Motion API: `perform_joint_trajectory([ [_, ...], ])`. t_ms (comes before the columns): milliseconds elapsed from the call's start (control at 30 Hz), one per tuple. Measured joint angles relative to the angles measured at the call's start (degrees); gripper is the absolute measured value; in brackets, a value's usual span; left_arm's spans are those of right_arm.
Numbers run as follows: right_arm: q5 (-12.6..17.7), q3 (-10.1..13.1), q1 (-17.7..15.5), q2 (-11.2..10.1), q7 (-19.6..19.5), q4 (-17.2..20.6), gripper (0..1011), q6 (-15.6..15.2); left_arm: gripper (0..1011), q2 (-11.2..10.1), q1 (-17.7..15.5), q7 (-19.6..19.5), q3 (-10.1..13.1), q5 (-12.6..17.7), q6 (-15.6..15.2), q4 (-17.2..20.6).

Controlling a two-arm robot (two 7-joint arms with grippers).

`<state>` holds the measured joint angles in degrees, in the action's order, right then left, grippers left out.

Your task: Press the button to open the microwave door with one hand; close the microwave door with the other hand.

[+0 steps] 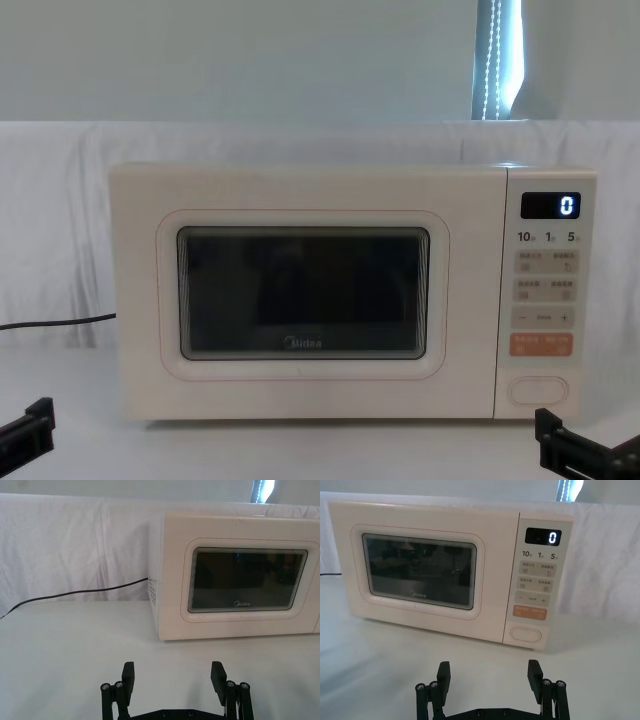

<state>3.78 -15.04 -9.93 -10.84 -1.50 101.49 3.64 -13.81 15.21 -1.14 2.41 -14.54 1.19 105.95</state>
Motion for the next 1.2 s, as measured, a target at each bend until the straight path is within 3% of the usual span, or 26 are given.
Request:
perform_joint_trajectory([
  [1200,-0.01,0.00,0.00,0.00,0.00,0.00,1002,0.00,1001,0.00,0.00,0.00,0.00,0.00,0.00,0.00],
])
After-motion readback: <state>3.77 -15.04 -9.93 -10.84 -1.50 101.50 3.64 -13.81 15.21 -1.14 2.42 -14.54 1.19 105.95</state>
